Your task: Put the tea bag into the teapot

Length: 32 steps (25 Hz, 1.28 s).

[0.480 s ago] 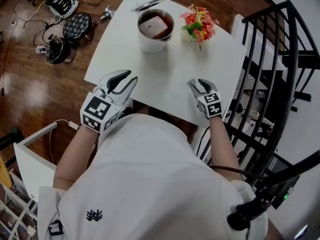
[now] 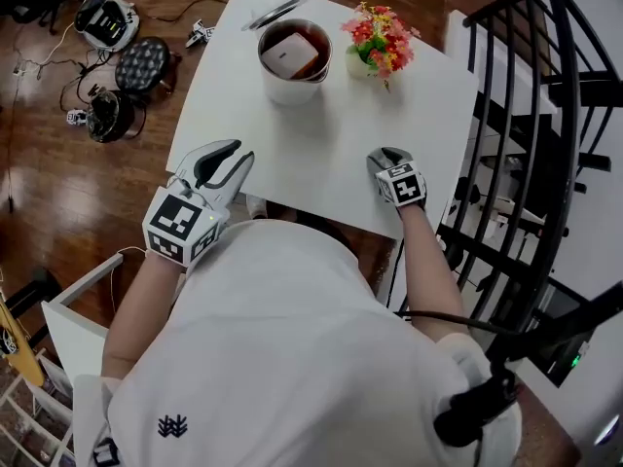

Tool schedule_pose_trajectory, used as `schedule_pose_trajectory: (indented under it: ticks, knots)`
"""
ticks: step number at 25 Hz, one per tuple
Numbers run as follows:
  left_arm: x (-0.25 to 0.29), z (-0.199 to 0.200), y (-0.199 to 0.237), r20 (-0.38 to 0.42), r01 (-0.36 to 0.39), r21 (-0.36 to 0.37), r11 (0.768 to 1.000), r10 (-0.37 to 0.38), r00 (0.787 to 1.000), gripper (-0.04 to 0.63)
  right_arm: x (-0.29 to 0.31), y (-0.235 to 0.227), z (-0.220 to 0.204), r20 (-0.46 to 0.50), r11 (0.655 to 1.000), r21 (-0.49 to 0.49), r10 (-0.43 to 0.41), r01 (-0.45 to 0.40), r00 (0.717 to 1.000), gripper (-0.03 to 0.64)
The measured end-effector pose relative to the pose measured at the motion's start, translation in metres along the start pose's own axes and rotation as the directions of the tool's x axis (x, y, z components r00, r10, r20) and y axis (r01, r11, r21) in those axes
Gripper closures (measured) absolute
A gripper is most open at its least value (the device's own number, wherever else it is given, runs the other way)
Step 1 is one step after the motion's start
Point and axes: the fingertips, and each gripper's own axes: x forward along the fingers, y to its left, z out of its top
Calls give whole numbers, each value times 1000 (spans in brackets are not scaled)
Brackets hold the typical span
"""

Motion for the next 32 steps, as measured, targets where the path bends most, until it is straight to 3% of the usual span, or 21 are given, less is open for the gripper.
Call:
schedule_pose_trajectory:
  ticks: [7,16,24,32]
  knots:
    - [-2,5,11,9,-8,4,1000,8,1000,522,0,-5,0,13,998,56,-19,18,1000,494]
    - [0,9,18,25,11,4,1000,-12,1000,522,-21,-4,17,37,998,42,-44,43,998,515]
    - [0,8,22,44,34,-4,999,-34,998,520,-62,4,59,98,999,12,-46,45,994,515]
    - [-8,4,32,66,30,-17,999,-29,997,522,-102,24,136,204,998,-61,-20,33,979,515]
